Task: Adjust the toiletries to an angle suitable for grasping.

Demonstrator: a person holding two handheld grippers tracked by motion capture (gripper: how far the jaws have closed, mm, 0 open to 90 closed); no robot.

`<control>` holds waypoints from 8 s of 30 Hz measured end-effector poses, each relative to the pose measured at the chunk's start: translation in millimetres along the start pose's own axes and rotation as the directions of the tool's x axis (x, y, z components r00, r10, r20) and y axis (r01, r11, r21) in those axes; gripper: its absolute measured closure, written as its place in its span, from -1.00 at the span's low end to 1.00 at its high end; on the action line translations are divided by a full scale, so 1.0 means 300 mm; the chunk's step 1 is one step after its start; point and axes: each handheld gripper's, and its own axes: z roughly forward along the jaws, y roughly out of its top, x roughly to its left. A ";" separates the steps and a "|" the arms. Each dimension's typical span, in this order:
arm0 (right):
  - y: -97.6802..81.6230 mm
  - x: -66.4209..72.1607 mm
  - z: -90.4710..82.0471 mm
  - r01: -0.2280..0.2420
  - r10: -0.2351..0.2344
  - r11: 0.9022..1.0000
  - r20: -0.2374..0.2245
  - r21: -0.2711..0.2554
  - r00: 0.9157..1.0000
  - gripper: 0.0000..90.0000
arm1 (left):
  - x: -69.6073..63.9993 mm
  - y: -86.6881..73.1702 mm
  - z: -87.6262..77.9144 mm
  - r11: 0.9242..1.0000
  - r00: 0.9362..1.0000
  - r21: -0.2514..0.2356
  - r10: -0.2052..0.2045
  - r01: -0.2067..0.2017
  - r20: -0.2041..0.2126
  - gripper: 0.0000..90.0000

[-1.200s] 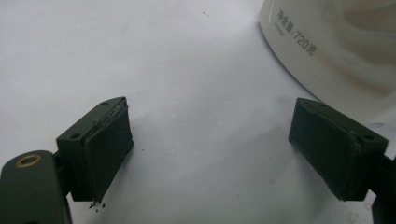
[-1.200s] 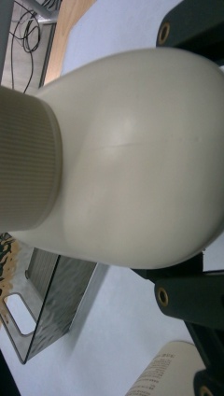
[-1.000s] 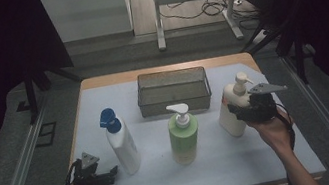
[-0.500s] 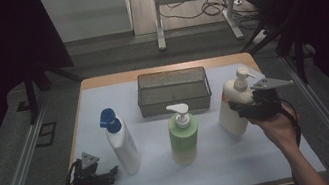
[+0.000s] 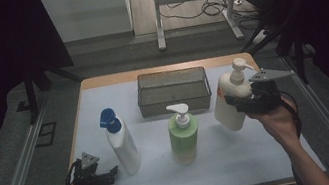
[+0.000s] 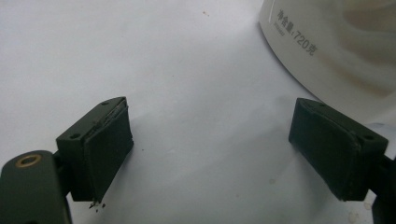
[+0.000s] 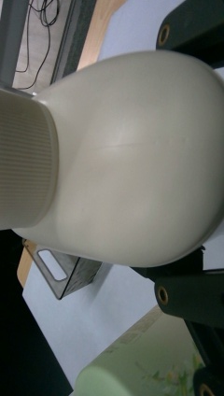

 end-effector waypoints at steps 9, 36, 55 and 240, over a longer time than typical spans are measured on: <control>0.063 0.022 0.011 0.009 -0.010 1.000 -0.016 -0.011 1.000 -0.18 | 0.000 0.000 0.000 1.000 1.000 0.000 0.000 0.000 0.000 -0.71; 0.204 0.073 0.151 0.035 -0.034 0.998 0.004 -0.052 0.999 -0.17 | 0.000 0.000 0.000 1.000 1.000 0.000 0.000 0.000 0.000 -0.71; 0.269 0.106 0.269 0.026 -0.026 0.997 -0.004 -0.072 1.000 -0.17 | 0.000 0.000 0.000 1.000 1.000 0.000 0.000 0.000 0.001 -0.71; 0.052 0.074 0.703 0.010 -0.005 0.992 -0.042 0.130 0.999 0.99 | 0.001 0.000 0.001 1.000 1.000 0.001 -0.001 0.001 0.002 -0.71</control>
